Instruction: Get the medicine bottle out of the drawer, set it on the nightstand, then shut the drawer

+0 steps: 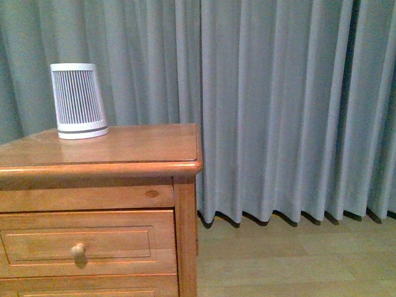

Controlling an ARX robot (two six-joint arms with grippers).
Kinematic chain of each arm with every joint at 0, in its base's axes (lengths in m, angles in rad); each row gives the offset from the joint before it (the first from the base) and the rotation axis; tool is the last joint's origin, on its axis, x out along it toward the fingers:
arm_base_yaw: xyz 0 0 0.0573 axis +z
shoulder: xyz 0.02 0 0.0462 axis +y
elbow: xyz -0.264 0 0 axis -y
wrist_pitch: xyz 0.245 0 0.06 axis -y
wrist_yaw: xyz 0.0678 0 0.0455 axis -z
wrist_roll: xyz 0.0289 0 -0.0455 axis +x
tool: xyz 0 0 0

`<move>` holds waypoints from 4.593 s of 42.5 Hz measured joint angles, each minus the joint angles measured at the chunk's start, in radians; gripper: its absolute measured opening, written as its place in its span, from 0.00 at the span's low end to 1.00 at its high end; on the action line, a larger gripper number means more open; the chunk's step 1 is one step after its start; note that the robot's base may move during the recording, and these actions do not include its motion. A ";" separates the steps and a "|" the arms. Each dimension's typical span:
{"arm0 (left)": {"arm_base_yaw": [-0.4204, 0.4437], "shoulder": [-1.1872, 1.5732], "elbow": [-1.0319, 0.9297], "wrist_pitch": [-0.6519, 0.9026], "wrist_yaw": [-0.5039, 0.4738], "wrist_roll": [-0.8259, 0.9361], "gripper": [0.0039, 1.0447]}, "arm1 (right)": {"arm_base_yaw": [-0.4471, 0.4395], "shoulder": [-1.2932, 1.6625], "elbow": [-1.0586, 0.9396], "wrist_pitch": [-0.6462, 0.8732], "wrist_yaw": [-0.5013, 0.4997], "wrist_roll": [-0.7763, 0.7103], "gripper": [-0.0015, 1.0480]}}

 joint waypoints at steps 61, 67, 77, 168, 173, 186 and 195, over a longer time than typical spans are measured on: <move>-0.095 2.140 0.909 0.942 0.053 -0.061 0.94 | 0.000 0.000 0.000 0.000 0.000 0.000 0.93; -0.076 2.187 0.941 0.948 0.054 -0.037 0.94 | 0.000 0.000 0.000 0.000 0.000 0.000 0.93; -0.063 2.248 0.987 0.960 0.055 0.000 0.94 | 0.000 0.000 0.000 0.000 0.000 0.000 0.93; 0.006 2.248 0.910 1.017 0.100 0.027 0.23 | 0.000 0.000 0.000 0.000 0.000 0.000 0.93; 0.015 2.198 0.792 1.072 0.116 0.032 0.23 | 0.000 0.000 0.000 0.000 0.000 0.000 0.93; 0.069 2.085 0.537 1.167 0.182 0.042 0.23 | 0.000 0.000 0.000 0.000 0.000 0.000 0.93; 0.086 2.041 0.471 1.169 0.199 0.043 0.23 | 0.000 0.000 0.000 0.000 0.000 0.000 0.93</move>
